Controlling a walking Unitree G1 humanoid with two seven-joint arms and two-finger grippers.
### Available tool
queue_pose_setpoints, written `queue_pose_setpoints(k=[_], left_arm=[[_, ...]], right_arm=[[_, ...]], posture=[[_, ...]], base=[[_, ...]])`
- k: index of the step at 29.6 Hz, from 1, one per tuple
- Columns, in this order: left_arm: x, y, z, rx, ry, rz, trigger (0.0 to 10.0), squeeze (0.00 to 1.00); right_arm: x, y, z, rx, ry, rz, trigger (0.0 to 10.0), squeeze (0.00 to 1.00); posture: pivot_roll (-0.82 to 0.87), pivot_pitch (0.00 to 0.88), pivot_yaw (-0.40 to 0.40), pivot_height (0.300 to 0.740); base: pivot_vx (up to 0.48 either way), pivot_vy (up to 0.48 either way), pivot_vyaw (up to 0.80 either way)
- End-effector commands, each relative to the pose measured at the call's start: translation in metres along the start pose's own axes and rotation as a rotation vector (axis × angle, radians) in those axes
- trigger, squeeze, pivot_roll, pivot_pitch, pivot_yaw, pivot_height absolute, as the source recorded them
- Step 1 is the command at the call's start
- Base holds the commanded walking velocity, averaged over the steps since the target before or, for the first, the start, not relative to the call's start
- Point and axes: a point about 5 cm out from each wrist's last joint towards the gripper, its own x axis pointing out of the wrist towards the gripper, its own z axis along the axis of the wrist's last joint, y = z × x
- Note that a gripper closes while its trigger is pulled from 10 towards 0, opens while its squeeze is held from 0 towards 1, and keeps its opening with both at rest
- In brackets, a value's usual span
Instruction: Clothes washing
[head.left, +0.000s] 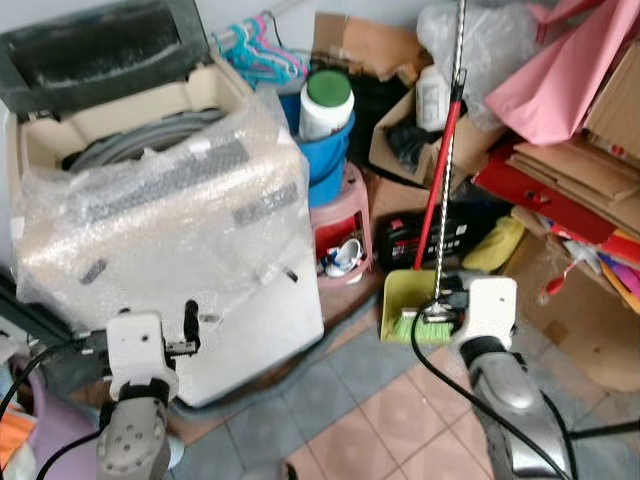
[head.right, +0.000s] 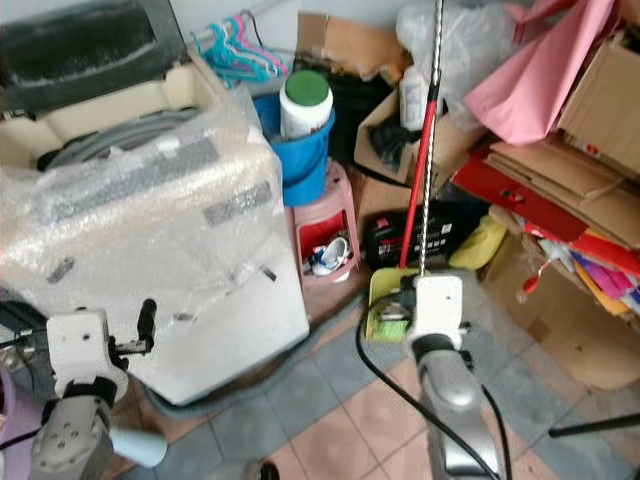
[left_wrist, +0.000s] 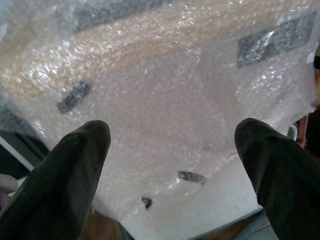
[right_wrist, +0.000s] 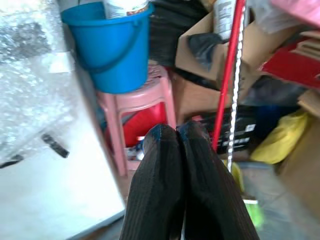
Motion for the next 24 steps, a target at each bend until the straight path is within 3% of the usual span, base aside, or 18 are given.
queue_pose_setpoints(k=[1, 2, 5, 9, 11, 12, 13, 15, 24], left_arm=[[0.001, 0.0, -0.004, -0.003, 0.013, 0.015, 10.0, 0.0], [0.001, 0.0, -0.004, -0.02, 0.019, 0.028, 10.0, 0.0], [0.002, -0.004, 0.001, -0.028, -0.007, 0.008, 10.0, 0.0], [0.002, -0.006, 0.004, -0.051, -0.012, 0.006, 10.0, 0.0], [0.002, -0.007, 0.004, -0.023, -0.025, -0.002, 10.0, 0.0], [0.002, -0.007, 0.004, -0.019, -0.026, 0.001, 10.0, 0.0], [0.004, -0.007, 0.006, -0.027, -0.03, 0.008, 10.0, 0.0], [0.006, -0.005, 0.008, -0.044, -0.03, 0.011, 10.0, 0.0], [0.004, -0.008, 0.006, -0.051, -0.008, -0.03, 10.0, 0.0]], right_arm=[[-0.002, 0.005, -0.002, -0.061, 0.009, 0.054, 10.0, 0.0], [-0.003, 0.005, -0.005, -0.068, 0.028, 0.061, 10.0, 0.0], [-0.003, -0.001, -0.007, 0.041, 0.046, 0.031, 10.0, 0.0], [-0.003, -0.006, -0.007, -0.087, 0.064, -0.008, 10.0, 0.0], [-0.002, -0.007, -0.007, -0.045, 0.058, -0.048, 10.0, 0.0], [-0.002, -0.008, -0.005, -0.073, 0.048, -0.058, 10.0, 0.0], [-0.004, -0.006, -0.002, -0.115, 0.049, -0.028, 10.0, 0.0], [-0.007, -0.001, 0.0, -0.056, 0.049, 0.039, 10.0, 0.0], [-0.003, 0.004, 0.007, -0.029, -0.006, 0.07, 10.0, 0.0]], posture=[[0.01, 0.0, 0.07, 0.74], [0.02, 0.0, 0.066, 0.74], [0.02, 0.0, 0.061, 0.74], [0.01, 0.0, 0.053, 0.74], [0.01, 0.0, 0.041, 0.74], [0.01, 0.0, 0.036, 0.74], [0.01, 0.0, 0.031, 0.74], [0.01, 0.0, 0.035, 0.74], [0.01, 0.0, 0.05, 0.74]], base=[[0.0, 0.0, 0.0], [0.0, 0.0, 0.0], [0.0, 0.0, 0.0], [0.0, 0.0, 0.0], [0.0, 0.0, 0.0], [0.0, 0.0, 0.0], [0.0, 0.0, 0.0], [0.0, 0.0, 0.0], [0.0, 0.0, 0.78]])
